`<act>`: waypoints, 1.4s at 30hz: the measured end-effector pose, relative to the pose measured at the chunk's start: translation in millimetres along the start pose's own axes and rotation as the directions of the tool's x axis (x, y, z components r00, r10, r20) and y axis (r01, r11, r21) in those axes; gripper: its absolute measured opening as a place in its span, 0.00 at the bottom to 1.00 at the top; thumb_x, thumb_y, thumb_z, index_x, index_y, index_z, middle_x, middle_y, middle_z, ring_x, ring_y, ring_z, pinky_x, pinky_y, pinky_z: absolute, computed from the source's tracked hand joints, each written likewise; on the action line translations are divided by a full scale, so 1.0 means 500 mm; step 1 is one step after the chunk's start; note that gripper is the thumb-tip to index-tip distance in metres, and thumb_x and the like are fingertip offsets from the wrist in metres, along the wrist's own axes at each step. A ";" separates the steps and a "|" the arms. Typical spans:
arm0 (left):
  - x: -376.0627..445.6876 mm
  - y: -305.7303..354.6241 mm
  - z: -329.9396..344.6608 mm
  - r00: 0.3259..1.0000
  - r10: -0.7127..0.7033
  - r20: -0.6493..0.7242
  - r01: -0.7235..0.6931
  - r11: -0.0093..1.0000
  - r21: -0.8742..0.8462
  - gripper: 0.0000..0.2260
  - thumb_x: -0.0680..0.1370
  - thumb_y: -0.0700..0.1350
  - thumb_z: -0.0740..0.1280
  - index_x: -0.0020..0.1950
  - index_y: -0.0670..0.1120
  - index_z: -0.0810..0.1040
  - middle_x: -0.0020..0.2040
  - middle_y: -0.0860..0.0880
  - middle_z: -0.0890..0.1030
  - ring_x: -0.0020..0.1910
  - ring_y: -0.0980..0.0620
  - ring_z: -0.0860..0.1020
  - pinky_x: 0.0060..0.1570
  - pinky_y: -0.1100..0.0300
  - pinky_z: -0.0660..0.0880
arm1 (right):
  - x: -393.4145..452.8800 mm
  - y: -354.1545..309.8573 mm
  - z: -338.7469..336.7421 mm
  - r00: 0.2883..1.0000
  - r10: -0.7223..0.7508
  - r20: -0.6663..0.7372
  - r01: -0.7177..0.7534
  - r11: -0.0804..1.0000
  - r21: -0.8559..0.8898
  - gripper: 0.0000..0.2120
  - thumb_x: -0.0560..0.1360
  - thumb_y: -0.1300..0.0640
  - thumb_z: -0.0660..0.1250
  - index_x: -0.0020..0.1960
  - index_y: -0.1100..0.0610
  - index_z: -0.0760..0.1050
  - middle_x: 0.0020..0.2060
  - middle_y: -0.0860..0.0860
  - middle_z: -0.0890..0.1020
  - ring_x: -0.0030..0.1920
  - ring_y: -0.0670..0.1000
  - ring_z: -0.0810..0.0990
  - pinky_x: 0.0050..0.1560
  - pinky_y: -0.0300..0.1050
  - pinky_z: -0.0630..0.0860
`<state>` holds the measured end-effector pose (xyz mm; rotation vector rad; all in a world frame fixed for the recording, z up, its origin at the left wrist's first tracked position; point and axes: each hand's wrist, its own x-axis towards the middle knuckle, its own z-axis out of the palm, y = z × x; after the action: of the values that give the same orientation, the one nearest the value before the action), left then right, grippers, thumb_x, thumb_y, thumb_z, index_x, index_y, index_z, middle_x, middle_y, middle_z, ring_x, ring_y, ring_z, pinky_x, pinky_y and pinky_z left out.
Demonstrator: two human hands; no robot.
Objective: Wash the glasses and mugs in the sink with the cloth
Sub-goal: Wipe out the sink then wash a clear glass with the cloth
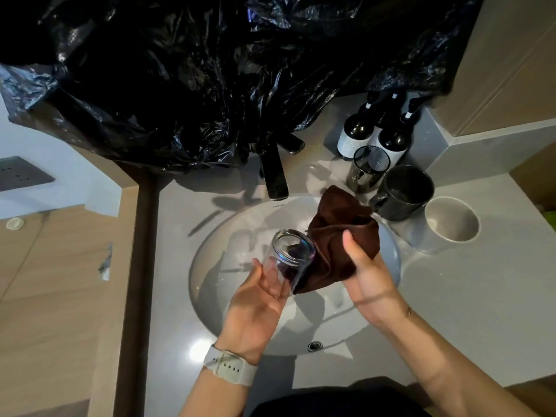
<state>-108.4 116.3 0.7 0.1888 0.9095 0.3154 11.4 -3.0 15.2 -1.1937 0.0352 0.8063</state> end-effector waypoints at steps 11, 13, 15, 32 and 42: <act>-0.041 -0.052 0.019 0.990 0.138 -0.032 -0.128 0.967 0.220 0.17 0.85 0.43 0.55 0.42 0.42 0.79 0.33 0.48 0.84 0.29 0.58 0.80 0.43 0.62 0.70 | -0.027 0.039 0.024 0.975 -0.052 0.214 0.190 0.689 -0.699 0.14 0.74 0.42 0.66 0.45 0.53 0.78 0.43 0.56 0.82 0.46 0.52 0.81 0.52 0.47 0.76; -0.043 -0.046 0.020 0.977 0.209 -0.036 -0.194 0.950 0.244 0.15 0.85 0.42 0.56 0.42 0.43 0.77 0.33 0.48 0.83 0.29 0.59 0.80 0.37 0.65 0.74 | -0.024 0.049 0.009 0.989 0.006 0.147 0.098 0.717 -0.690 0.19 0.77 0.43 0.64 0.48 0.60 0.77 0.43 0.63 0.81 0.44 0.59 0.81 0.49 0.52 0.76; -0.039 -0.031 0.012 0.955 0.293 -0.047 -0.270 0.924 0.270 0.14 0.84 0.41 0.57 0.41 0.43 0.75 0.34 0.47 0.81 0.30 0.57 0.80 0.33 0.68 0.76 | -0.060 0.074 -0.008 0.991 0.077 0.109 0.018 0.732 -0.681 0.18 0.75 0.44 0.64 0.50 0.59 0.76 0.42 0.61 0.80 0.44 0.58 0.80 0.49 0.50 0.76; -0.050 -0.037 0.002 0.961 0.276 0.003 -0.260 0.901 0.348 0.18 0.85 0.41 0.53 0.41 0.43 0.76 0.30 0.50 0.80 0.30 0.56 0.78 0.41 0.60 0.76 | -0.073 0.066 0.011 0.963 0.174 0.206 -0.011 0.790 -0.614 0.19 0.75 0.43 0.67 0.57 0.56 0.76 0.50 0.53 0.82 0.51 0.47 0.80 0.57 0.40 0.75; -0.071 -0.077 0.024 0.908 0.413 -0.068 -0.320 0.789 0.524 0.13 0.84 0.45 0.58 0.50 0.41 0.80 0.40 0.46 0.84 0.40 0.52 0.79 0.49 0.58 0.72 | -0.018 0.036 0.033 0.955 0.134 0.264 0.047 0.811 -0.583 0.20 0.78 0.35 0.53 0.55 0.46 0.77 0.51 0.43 0.82 0.55 0.38 0.79 0.57 0.33 0.70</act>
<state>-111.9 67.7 23.2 0.8473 1.1239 0.4591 -11.6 8.2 11.3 -1.6424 -0.4681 1.0739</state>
